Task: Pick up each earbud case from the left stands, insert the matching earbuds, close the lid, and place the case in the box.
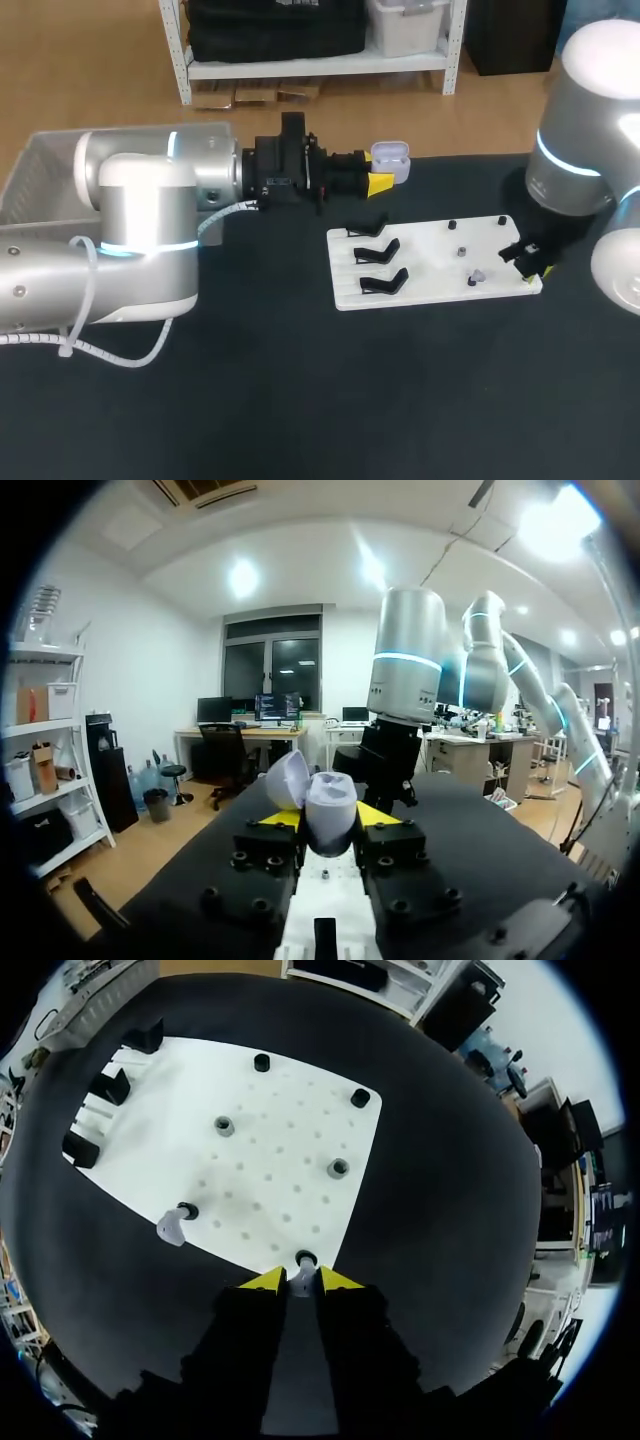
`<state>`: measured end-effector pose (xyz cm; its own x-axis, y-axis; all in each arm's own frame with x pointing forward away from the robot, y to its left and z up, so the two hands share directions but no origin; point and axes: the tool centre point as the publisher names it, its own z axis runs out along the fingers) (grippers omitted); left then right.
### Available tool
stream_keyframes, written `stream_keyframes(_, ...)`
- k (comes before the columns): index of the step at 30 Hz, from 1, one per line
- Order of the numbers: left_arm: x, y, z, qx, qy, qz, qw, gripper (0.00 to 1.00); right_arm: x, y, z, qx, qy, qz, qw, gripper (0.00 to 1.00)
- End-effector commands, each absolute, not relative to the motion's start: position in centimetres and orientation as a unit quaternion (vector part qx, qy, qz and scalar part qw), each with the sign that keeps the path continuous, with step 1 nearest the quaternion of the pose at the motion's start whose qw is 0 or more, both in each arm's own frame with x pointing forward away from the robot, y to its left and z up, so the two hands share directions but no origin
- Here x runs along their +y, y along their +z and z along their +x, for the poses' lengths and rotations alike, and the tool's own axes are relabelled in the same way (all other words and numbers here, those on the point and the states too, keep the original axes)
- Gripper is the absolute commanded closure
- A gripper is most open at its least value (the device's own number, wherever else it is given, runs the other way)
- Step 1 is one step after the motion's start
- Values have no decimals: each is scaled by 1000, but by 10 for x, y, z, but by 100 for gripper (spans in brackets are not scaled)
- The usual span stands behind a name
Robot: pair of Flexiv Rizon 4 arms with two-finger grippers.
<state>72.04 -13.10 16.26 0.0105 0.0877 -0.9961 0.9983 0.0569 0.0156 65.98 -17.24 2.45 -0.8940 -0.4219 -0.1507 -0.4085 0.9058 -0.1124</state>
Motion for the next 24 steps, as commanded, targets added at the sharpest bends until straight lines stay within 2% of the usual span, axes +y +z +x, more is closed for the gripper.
stream_keyframes(1, -131, 162, 721, 531, -460, 510, 496, 100, -170, 38, 656, 974, -51, -204, 86, 100)
stream_keyframes(12, -131, 162, 721, 531, -460, 510, 496, 100, -153, 134, 628, 989, -27, -134, 55, 100)
stream_keyframes(17, -131, 162, 721, 531, -460, 510, 496, 100, -139, 164, 623, 991, -64, -97, 65, 100)
stream_keyframes(24, -131, 162, 721, 531, -460, 510, 496, 100, -139, 164, 623, 991, -64, -97, 65, 100)
